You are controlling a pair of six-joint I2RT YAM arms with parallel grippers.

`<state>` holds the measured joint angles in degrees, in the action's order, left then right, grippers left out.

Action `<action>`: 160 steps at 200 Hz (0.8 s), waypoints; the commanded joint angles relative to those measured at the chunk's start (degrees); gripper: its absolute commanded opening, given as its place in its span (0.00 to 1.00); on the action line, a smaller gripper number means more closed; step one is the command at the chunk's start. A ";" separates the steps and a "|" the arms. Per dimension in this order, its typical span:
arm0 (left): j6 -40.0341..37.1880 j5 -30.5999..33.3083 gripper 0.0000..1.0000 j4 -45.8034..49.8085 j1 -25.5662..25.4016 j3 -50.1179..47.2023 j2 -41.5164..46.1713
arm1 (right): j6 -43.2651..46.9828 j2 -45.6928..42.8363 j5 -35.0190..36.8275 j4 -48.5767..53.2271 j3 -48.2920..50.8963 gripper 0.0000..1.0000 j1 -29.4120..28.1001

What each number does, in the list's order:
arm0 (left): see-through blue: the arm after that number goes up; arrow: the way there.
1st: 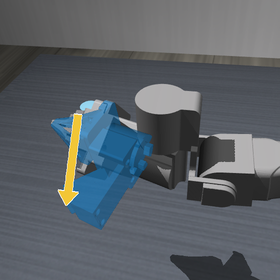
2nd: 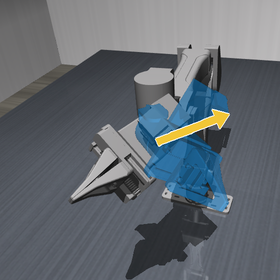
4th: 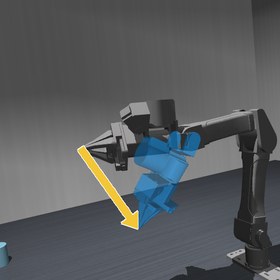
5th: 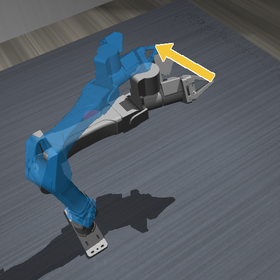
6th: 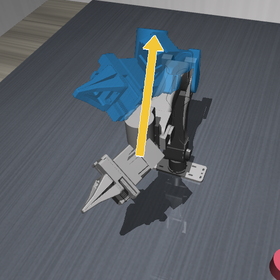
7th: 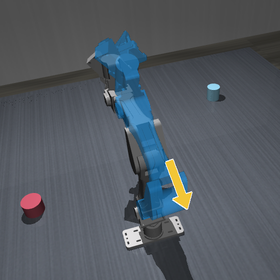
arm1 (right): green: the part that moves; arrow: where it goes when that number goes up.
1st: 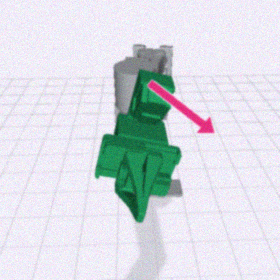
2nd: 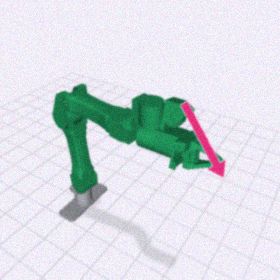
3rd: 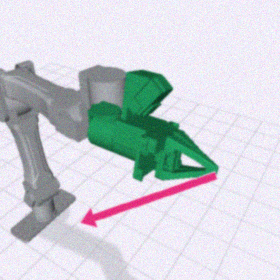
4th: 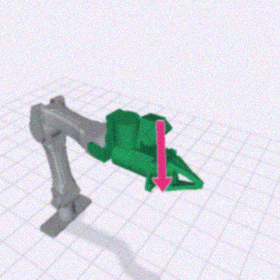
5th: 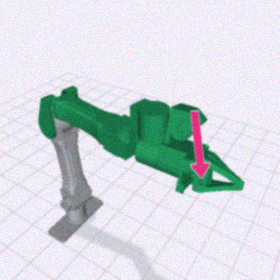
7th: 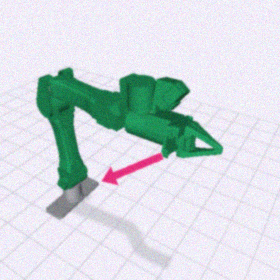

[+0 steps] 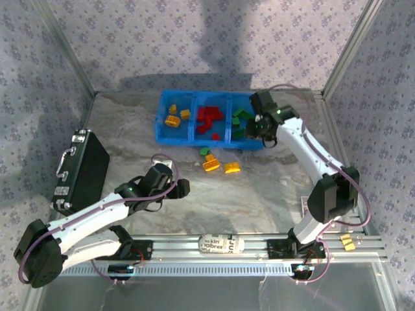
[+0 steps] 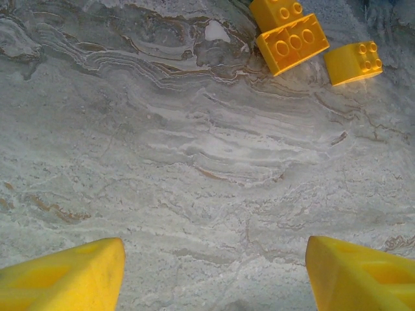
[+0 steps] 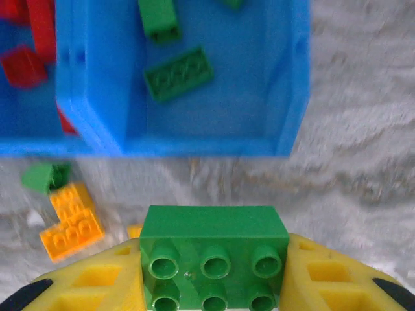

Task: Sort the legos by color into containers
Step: Place the lego in the container.

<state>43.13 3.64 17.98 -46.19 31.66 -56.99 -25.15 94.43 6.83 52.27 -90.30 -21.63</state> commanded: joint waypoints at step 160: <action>-5.88 -2.04 0.73 -6.90 3.41 11.19 -15.64 | 4.51 -2.63 -8.68 -10.54 8.57 0.76 -1.52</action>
<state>38.44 3.22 14.70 -44.84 39.57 -70.15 -20.95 92.47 0.75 43.31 -83.09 -22.39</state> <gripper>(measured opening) 0.733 0.795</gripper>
